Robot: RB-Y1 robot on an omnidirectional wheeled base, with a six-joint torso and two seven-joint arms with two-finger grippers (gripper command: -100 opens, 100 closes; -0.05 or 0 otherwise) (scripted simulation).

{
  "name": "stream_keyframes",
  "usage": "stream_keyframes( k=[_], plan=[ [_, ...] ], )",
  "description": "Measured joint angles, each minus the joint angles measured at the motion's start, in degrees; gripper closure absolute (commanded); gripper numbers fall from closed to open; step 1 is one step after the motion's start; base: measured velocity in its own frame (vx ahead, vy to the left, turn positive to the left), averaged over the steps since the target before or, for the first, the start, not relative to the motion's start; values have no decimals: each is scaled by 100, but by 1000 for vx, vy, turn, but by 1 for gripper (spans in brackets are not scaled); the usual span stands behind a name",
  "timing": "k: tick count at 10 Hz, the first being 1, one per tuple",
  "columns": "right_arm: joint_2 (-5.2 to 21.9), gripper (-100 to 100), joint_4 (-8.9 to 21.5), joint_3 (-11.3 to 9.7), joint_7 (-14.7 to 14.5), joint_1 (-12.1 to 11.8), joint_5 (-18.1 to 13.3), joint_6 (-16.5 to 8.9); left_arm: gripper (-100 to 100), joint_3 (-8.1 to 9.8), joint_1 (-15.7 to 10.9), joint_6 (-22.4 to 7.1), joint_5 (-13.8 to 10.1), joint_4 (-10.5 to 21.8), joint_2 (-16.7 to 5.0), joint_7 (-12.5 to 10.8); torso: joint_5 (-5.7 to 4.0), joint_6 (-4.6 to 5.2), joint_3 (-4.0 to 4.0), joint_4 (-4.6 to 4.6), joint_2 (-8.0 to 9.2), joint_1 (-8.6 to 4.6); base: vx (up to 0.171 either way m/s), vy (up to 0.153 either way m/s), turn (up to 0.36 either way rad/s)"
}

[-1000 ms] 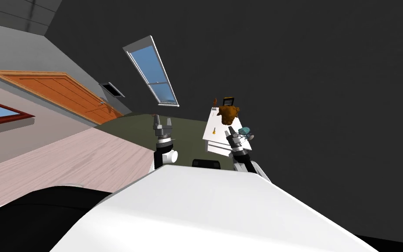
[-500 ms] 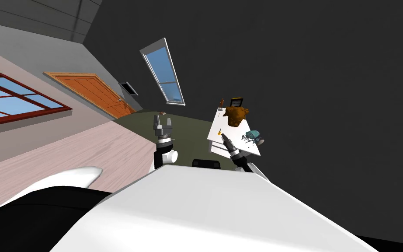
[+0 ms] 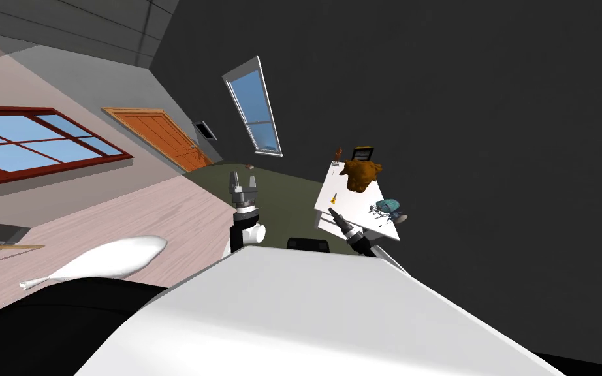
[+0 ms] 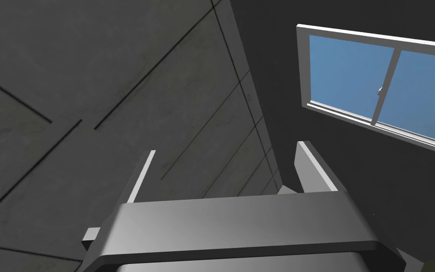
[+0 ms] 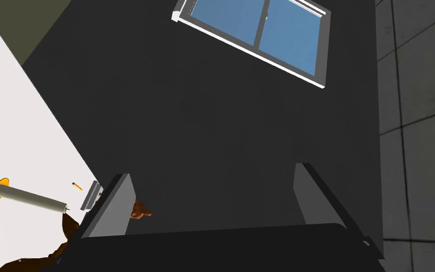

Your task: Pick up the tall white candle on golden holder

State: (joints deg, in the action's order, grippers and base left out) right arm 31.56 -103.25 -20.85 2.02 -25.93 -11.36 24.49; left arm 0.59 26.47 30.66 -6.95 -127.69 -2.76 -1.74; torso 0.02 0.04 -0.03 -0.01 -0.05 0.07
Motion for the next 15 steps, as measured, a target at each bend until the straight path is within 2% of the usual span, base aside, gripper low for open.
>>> stream_keyframes(
  k=[1, 4, 7, 8, 9, 11, 15],
  plan=[
    [205, -100, 85, -91, -6, 52, -55, -59, 0, -1, -1, 0, 0, 0, 0, 0, 1, -4, -3, -1, -5, 4, 28, 28, 71],
    [477, -100, 497, -318, -107, 167, -212, -55, 0, 0, 0, 0, 0, 0, 0, 0, 1, 1, -3, -1, -5, 1, 38, 34, 130],
    [908, -100, 855, -555, -150, 273, -364, -71, 0, 0, 0, 0, 0, 0, 0, 0, 1, -2, -6, -2, -11, 1, 47, 28, 118],
    [990, -100, 1027, -602, -177, 300, -398, -37, 0, 0, 1, 0, 0, 0, 0, 0, 0, 2, -6, -2, -10, -1, 57, 38, 191],
    [1119, -100, 1336, -679, -213, 376, -450, 81, 0, 0, 0, 0, 0, 0, 0, 0, 1, -2, -7, -3, -13, 2, 47, 28, 81],
    [1353, -100, 1596, -840, -234, 476, -543, 45, 0, 0, 0, 0, 0, 0, 0, 0, 1, -1, -7, -2, -12, 2, 52, 30, 109],
    [1942, -100, 1898, -1091, -274, 540, -697, -17, 0, 0, 0, 0, 0, 0, 0, 0, 1, -1, -8, -3, -15, 1, 61, 25, 117]
  ],
)
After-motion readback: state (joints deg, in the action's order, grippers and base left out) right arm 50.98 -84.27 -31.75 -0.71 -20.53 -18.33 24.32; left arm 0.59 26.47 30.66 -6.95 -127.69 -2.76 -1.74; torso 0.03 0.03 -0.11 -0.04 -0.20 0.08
